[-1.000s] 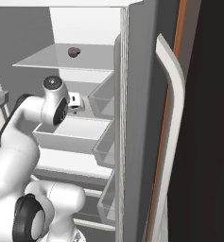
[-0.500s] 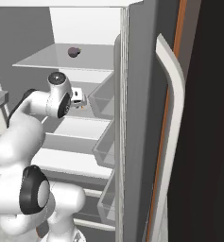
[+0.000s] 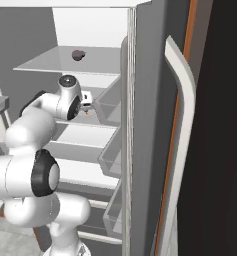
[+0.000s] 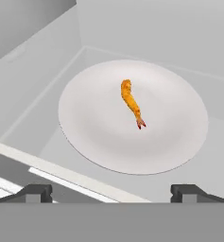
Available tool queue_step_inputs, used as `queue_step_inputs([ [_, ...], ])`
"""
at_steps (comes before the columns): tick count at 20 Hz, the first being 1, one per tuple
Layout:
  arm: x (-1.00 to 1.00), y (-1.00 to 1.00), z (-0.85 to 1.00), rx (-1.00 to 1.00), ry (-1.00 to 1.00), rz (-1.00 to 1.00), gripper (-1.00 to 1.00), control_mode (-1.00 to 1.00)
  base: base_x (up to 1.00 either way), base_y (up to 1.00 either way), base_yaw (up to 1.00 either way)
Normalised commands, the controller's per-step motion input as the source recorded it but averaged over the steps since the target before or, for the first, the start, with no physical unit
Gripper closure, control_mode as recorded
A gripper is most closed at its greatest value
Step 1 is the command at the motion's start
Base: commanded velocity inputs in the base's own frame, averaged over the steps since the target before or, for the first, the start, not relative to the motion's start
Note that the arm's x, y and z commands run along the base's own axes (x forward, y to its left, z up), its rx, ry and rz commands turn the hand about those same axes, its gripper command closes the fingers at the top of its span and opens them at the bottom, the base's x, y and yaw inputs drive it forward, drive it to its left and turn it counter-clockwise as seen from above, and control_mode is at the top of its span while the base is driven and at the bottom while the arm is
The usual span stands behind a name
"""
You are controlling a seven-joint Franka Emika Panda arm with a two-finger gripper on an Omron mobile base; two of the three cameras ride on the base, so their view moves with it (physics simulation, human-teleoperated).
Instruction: Retrieve the shrimp from the fridge and place it on the cutting board.
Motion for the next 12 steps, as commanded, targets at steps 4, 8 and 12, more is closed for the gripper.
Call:
queue_step_inputs([
  [4,0.21,0.00,-0.30,0.00,0.00,0.00,-1.00,-1.00,0.00,0.00,0.00],
  [8,0.24,0.00,-0.10,0.01,-0.02,0.00,-1.00,-1.00,0.00,0.00,0.00],
  [12,0.30,0.00,-0.01,0.00,0.00,0.00,-1.00,-1.00,0.00,0.00,0.00],
])
